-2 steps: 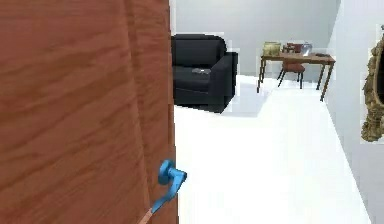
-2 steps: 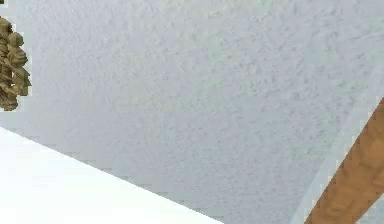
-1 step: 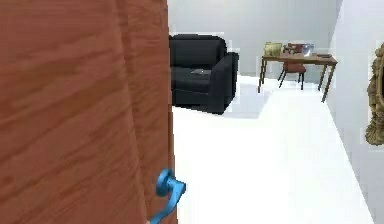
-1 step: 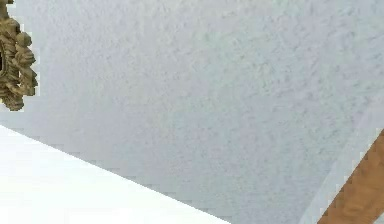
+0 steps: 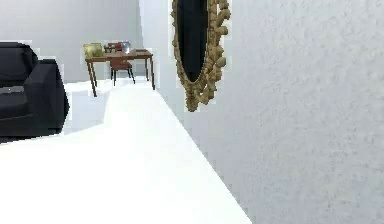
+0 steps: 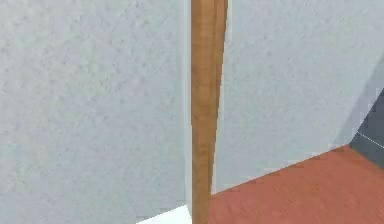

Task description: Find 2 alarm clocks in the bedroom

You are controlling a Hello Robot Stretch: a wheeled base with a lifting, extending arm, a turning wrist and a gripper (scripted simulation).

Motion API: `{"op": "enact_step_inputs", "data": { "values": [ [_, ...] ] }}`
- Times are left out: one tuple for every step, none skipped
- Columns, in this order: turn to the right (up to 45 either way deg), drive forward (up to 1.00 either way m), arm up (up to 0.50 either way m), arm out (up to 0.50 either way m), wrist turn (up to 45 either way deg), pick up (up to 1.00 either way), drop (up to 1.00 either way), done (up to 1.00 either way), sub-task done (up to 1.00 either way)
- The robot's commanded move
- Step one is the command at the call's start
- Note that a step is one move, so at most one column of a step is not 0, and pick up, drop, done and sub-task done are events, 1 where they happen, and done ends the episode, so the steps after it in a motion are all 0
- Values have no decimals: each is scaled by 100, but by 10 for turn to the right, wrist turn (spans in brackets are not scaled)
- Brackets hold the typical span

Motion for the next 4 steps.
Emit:
{"op": "enact_step_inputs", "data": {
  "values": [
    [0,80,0,0,0,0,0,0,0],
    [-450,0,0,0,0,0,0,0,0],
    [-300,0,0,0,0,0,0,0,0],
    [0,50,0,0,0,0,0,0,0]
  ]
}}
